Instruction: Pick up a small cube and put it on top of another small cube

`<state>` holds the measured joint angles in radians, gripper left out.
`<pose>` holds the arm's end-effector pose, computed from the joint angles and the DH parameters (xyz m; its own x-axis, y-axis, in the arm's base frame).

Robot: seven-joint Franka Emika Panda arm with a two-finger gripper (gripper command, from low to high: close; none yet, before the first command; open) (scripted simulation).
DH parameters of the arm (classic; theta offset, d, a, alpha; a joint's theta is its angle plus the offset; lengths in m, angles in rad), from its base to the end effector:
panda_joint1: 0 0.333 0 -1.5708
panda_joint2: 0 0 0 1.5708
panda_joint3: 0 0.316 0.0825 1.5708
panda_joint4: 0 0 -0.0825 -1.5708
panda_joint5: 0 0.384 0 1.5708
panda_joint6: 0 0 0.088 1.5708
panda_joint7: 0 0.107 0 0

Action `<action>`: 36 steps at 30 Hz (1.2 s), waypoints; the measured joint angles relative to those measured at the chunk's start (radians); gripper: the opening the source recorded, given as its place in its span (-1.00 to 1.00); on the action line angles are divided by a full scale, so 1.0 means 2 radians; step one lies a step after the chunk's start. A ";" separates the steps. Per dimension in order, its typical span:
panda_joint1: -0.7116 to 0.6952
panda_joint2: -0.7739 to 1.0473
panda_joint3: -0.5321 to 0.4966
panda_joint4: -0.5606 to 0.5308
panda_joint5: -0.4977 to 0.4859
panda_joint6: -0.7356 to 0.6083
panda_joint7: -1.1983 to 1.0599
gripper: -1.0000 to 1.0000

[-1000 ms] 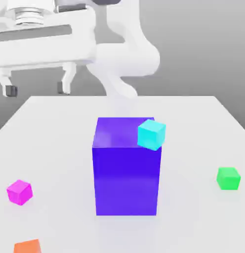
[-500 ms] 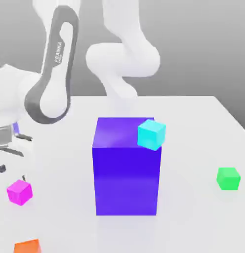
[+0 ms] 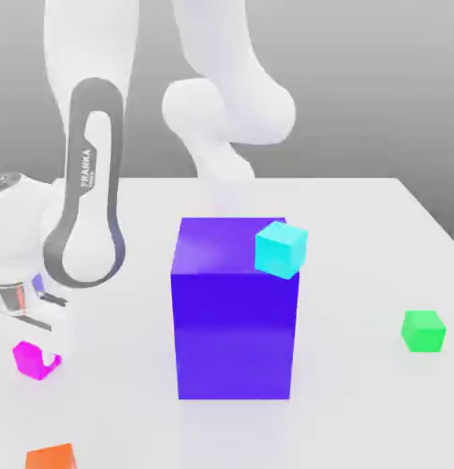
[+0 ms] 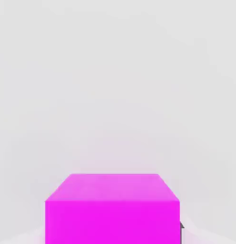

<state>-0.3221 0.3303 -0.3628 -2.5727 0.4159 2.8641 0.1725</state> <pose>0.3145 -0.3028 0.1526 0.3242 -0.9460 0.0056 -0.9460 -0.3242 0.0017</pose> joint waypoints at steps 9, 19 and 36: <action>0.091 -0.051 -0.011 0.028 -0.097 -0.058 0.071 -1.00; 0.231 -0.088 0.110 0.014 -0.127 -0.077 0.109 -1.00; 0.560 -0.114 0.244 -0.047 -0.226 -0.047 0.220 -1.00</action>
<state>0.7980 0.1030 0.1262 -2.6675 -0.0368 2.7705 0.6120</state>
